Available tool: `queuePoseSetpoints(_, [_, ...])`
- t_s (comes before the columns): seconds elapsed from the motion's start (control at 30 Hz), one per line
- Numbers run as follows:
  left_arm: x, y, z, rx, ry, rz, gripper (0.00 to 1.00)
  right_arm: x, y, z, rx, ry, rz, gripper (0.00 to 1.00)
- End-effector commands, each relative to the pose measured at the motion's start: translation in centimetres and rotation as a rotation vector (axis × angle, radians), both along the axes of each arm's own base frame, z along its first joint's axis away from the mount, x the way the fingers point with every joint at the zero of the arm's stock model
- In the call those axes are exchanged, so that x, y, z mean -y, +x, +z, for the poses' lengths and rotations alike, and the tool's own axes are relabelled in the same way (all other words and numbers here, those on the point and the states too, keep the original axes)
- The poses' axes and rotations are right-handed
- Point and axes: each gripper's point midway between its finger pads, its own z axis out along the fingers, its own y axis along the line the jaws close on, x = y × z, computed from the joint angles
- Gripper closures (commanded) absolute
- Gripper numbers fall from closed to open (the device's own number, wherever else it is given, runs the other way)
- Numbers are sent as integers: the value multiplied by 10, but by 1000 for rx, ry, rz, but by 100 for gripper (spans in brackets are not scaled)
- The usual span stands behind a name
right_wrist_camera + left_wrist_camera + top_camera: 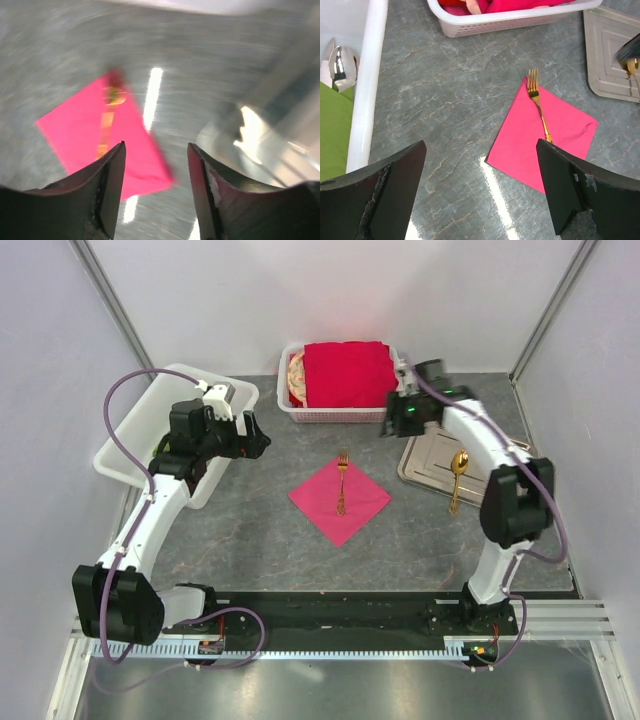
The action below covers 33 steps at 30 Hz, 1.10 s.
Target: Place the utensils on the paper napkin and roll it up
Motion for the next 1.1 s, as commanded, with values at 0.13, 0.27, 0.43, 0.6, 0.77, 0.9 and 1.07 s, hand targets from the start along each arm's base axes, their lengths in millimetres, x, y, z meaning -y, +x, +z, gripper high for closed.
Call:
queuePoseSetpoints(0.13, [7,1,14,53,-36,-38,0,172,-34,-42,-186,-262,-304,52])
queuePoseSetpoints(0.27, [5,1,13,53,-32,-29,0,200,-43,-61,-242,-312,-377,57])
queuePoseSetpoints(0.43, [4,-1,17,63,-34,-27,0,223,-53,-92,-327,-354,-425,67])
queuePoseSetpoints(0.6, [5,-1,18,65,-40,-28,0,234,-62,-109,-386,-359,-450,66])
queuePoseSetpoints(0.77, [6,0,17,60,-44,-27,0,233,-64,-114,-402,-343,-452,67])
queuePoseSetpoints(0.9, [6,1,18,58,-49,-23,0,233,-63,-117,-409,-338,-453,68])
queuePoseSetpoints(1.07, [5,1,15,54,-44,-20,0,234,-60,-121,-414,-326,-453,73])
